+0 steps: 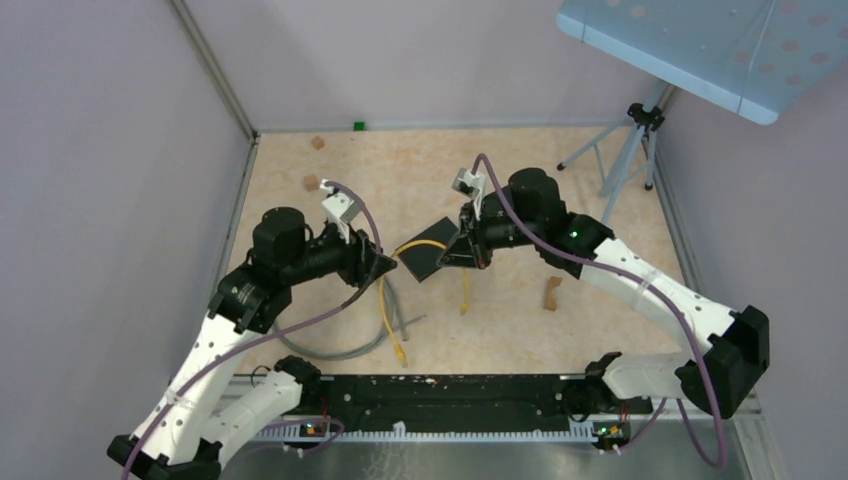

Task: Insert the plug into the switch port
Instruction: Adjust the connector.

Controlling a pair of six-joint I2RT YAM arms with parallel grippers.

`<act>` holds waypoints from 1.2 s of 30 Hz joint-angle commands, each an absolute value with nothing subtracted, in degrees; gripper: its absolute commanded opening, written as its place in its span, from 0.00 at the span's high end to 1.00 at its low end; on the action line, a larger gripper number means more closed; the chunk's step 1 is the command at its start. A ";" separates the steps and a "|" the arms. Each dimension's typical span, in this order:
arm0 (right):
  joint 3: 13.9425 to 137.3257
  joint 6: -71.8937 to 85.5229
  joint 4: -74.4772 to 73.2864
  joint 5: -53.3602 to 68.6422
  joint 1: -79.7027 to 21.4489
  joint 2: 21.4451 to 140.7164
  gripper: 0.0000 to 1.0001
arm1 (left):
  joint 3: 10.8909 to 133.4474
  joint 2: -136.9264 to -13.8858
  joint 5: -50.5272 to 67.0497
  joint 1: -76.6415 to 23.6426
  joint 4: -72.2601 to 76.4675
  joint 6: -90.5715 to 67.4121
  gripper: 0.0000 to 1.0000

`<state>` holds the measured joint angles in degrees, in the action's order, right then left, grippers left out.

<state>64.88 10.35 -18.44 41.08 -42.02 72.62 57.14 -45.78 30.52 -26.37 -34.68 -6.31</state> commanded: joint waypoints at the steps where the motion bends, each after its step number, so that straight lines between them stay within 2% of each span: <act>1: 63.13 8.26 -12.85 39.48 -42.41 65.63 1.00 | 56.34 -41.10 23.49 -26.70 -27.36 -11.96 0.32; 3: 60.75 7.07 -11.54 34.22 -42.44 61.17 1.00 | 55.85 -38.98 17.34 -26.72 -24.94 -14.42 0.09; 4: 59.50 5.66 -11.03 31.48 -42.45 59.17 1.00 | 55.93 -38.49 14.84 -26.64 -24.07 -15.43 0.02; 5: 58.35 3.93 -10.65 27.35 -42.44 57.02 1.00 | 56.36 -38.73 12.87 -26.58 -23.75 -16.13 0.01; 13: 45.13 -1.51 2.06 3.27 -42.29 39.41 1.00 | 64.46 -52.40 -4.11 -26.54 -30.38 -27.32 0.01; 17: 43.89 -1.34 1.77 -0.95 -42.35 35.84 1.00 | 62.75 -52.16 5.99 -28.05 -20.99 -30.48 0.01; 19: 44.62 -1.87 -0.66 -3.35 -42.37 34.67 1.00 | 65.53 -53.85 -1.16 -34.72 -22.32 -31.15 0.01; 24: 44.93 -4.88 -5.34 -8.06 -42.31 29.70 1.00 | 67.91 -55.82 -26.34 -62.43 -24.90 -36.74 0.01; 27: 44.95 -6.40 -5.88 -8.83 -42.37 26.95 1.00 | 65.26 -54.98 -35.07 -72.24 -25.25 -42.67 0.01; 30: 44.30 -8.21 -4.98 -4.81 -42.39 24.88 1.00 | 61.17 -51.77 -35.48 -74.89 -23.83 -48.75 0.03; 33: 42.30 -10.30 -1.16 -1.59 -42.42 24.14 1.00 | 56.20 -45.60 -35.93 -75.07 -21.49 -53.73 0.14; 36: 38.11 -10.48 8.87 -0.98 -42.43 24.85 1.00 | 51.33 -38.83 -39.21 -75.06 -21.39 -56.92 0.15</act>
<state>42.24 -7.94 -2.83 -3.66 -42.15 24.25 55.13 -46.48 -32.38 -74.81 -24.77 -49.36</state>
